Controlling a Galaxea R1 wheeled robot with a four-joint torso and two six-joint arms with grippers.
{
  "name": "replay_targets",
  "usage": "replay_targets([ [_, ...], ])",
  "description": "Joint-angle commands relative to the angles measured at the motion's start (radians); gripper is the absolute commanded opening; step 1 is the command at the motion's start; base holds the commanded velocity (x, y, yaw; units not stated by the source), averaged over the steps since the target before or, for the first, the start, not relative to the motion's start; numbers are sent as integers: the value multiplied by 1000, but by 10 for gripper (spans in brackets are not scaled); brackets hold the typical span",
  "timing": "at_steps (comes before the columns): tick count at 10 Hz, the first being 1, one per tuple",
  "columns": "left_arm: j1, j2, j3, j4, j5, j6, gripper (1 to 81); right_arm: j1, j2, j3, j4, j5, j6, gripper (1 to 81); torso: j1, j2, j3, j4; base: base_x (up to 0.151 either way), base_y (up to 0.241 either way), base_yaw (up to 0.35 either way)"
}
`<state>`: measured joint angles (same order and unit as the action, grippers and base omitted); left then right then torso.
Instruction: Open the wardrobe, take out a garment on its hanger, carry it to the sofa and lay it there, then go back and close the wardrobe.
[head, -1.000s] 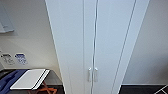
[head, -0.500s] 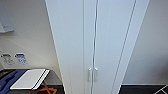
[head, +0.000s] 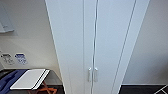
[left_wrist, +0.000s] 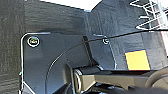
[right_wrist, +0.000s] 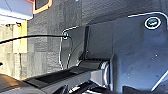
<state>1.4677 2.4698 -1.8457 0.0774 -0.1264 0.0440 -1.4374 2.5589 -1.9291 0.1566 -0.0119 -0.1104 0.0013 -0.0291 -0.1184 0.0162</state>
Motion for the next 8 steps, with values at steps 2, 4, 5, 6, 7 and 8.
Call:
replay_targets([
  [2, -105, -159, 181, 1, 50, -3, 811, 132, -171, 225, 17, -65, 3, 811, 0, 0, 0, 0, 0, 0, 0],
  [4, -137, -215, 255, -2, 51, -4, 811, 182, -247, 334, 15, -62, 5, 811, 0, 0, 0, 0, 0, 0, 0],
  [5, -155, -240, 290, -2, 53, -4, 811, 211, -276, 380, 17, -63, 5, 811, 0, 0, 0, 0, 0, 0, 0],
  [6, -175, -267, 325, -2, 54, -4, 811, 241, -299, 417, 18, -65, 5, 811, 0, 0, 0, 0, 0, 0, 0],
  [7, -193, -287, 353, -2, 57, -4, 811, 269, -313, 441, 18, -68, 5, 811, 0, 0, -1, 0, 0, 0, 0],
  [8, -212, -314, 395, -2, 57, -4, 811, 300, -334, 478, 20, -71, 5, 811, 0, 0, -1, 0, 0, 0, 0],
])
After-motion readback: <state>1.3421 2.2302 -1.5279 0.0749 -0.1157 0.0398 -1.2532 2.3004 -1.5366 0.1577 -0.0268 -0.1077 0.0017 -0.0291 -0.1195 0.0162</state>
